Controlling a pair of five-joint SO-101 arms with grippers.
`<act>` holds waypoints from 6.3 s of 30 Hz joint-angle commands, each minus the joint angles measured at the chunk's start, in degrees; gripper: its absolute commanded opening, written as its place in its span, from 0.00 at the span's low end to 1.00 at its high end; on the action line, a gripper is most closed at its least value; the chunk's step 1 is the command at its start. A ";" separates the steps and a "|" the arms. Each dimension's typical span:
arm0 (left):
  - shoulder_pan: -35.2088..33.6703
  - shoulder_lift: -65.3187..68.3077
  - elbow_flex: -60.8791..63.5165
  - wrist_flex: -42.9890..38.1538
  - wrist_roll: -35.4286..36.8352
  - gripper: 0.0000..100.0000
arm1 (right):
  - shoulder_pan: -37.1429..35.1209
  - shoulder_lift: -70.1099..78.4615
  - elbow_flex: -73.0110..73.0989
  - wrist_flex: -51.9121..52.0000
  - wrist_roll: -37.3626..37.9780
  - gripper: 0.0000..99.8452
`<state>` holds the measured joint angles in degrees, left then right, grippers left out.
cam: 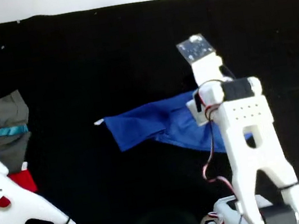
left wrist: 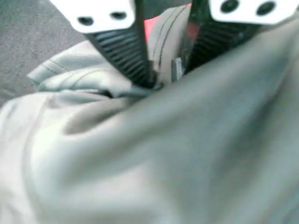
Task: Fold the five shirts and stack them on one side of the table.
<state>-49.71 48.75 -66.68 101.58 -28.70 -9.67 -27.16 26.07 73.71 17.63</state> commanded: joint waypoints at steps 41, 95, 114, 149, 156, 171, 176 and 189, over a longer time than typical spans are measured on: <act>59.56 -17.10 52.53 -13.19 18.37 0.22 | 6.11 -7.52 0.40 9.27 5.01 0.22; 36.53 -25.27 26.51 -7.30 18.46 0.01 | -18.86 20.26 -11.65 20.88 7.47 0.22; 32.84 -14.20 26.15 -7.12 18.29 0.01 | -35.03 26.77 4.53 -4.35 -5.01 0.33; 33.01 -13.85 26.24 -6.77 18.29 0.01 | -28.88 36.97 -11.03 -1.71 -4.92 0.16; 32.92 -13.85 26.51 -6.77 18.29 0.01 | -28.53 36.35 -11.30 -0.04 -4.75 0.00; 34.33 -19.65 31.25 -0.35 18.55 0.01 | -2.59 -2.51 -13.23 1.63 5.27 0.01; 40.66 -34.42 31.08 -0.70 22.15 0.01 | 6.73 -3.74 -21.58 -4.53 5.36 0.01; 44.26 -43.03 22.29 -0.79 28.66 0.01 | 8.57 -4.44 -46.11 5.41 5.36 0.01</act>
<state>-4.18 5.05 -45.23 100.35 -0.57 -1.85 -30.24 -15.16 75.30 22.29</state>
